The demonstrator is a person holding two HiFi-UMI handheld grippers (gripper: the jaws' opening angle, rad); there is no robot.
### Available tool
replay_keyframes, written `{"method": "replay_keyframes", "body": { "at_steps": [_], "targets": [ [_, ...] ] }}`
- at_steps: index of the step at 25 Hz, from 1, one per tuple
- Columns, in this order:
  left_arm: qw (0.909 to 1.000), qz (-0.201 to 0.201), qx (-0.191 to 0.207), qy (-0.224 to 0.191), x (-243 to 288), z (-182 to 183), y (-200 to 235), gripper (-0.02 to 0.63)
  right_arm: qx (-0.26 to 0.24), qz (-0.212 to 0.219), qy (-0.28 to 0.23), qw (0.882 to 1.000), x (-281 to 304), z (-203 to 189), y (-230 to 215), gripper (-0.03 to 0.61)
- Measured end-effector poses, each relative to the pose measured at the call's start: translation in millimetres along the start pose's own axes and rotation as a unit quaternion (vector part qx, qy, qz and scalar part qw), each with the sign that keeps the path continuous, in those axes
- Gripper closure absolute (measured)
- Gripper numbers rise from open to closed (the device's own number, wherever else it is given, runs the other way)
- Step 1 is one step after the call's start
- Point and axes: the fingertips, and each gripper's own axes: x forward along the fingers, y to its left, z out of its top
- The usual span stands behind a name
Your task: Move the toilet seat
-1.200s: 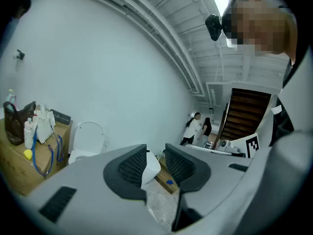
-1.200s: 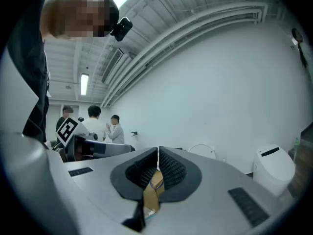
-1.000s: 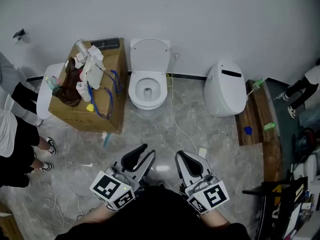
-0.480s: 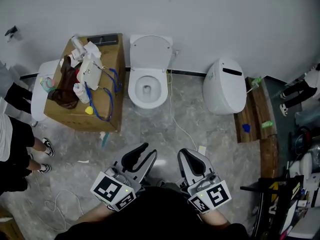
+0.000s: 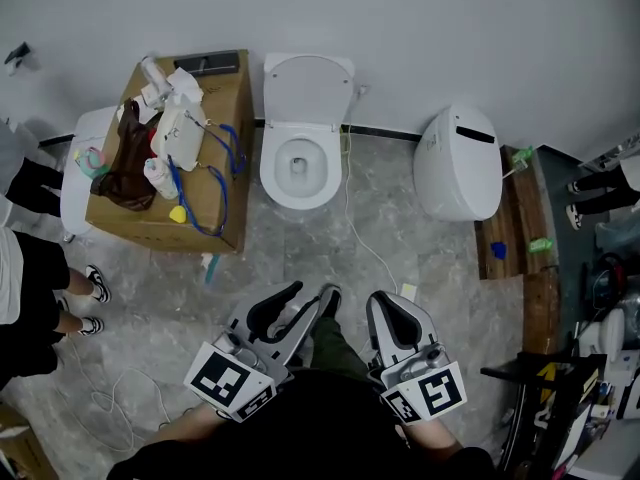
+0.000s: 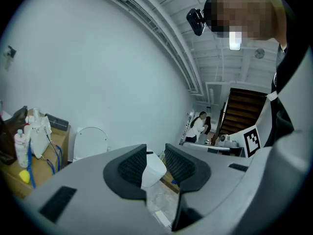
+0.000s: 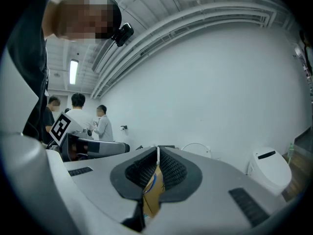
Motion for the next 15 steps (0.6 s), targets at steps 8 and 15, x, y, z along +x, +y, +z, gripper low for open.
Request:
{"method": "replay_keyframes", "body": {
  "at_steps": [8,15],
  "targets": [
    [0.9992,0.039,0.002,0.004,48.2,6.8,23.0,0.485,-0.008,0.028,-0.004,1.000,33.8,7.1,-50.5,0.540],
    [0.9977,0.059,0.020,0.025,132.5,11.9,37.6,0.485,-0.029,0.053,-0.001,0.998,71.8,21.2,-129.5,0.540]
  ]
}}
